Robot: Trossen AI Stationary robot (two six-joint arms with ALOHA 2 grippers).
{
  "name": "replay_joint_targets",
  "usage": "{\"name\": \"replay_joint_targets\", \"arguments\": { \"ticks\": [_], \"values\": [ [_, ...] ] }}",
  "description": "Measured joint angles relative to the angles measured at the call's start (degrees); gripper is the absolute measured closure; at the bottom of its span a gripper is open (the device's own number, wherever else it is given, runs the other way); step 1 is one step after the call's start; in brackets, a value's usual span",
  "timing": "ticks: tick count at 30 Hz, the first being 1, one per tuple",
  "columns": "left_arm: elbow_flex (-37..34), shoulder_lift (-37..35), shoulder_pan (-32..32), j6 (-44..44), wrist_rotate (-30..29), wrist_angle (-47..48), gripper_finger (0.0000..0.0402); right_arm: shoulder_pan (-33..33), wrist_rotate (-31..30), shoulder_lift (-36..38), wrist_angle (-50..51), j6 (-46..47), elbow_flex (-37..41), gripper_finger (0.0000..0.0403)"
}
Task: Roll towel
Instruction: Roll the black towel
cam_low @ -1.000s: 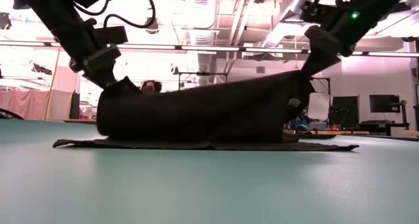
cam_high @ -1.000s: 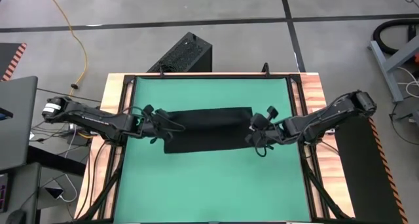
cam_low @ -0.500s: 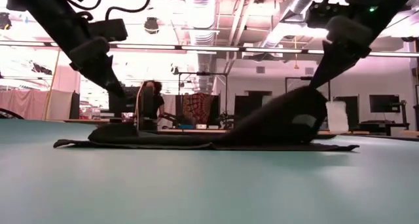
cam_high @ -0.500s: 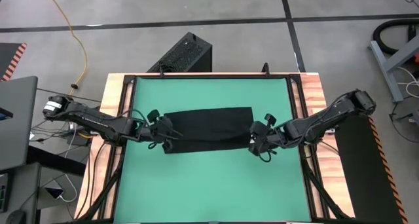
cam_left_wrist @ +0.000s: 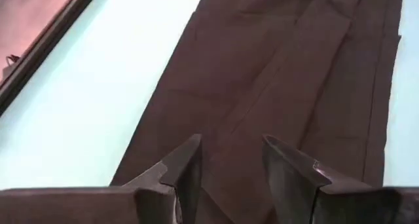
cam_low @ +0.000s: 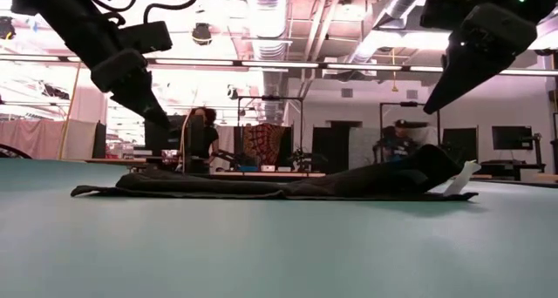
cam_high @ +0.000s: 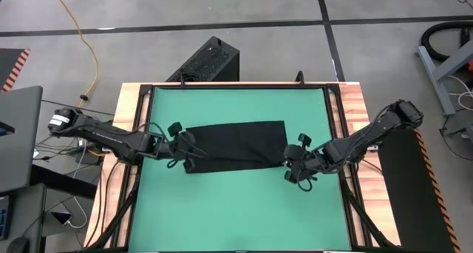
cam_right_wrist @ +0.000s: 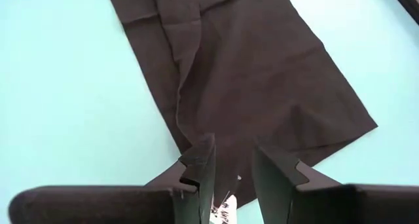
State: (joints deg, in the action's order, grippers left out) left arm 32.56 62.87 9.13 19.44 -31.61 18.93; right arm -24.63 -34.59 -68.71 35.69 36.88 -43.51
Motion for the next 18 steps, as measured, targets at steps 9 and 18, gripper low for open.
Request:
{"name": "replay_joint_targets", "arguments": {
  "ticks": [9, 18],
  "values": [
    [-6.31, 0.02, -12.01, -1.77, 9.09, -2.55, 0.0259, -0.04, 0.02, 0.00, 0.10, -0.02, 0.00, 0.0284],
    [-10.76, 0.02, -15.38, -4.76, 10.38, -10.30, 0.0260, -0.04, 0.02, 0.00, 0.10, -0.86, 0.00, 0.0284]
  ]
}}
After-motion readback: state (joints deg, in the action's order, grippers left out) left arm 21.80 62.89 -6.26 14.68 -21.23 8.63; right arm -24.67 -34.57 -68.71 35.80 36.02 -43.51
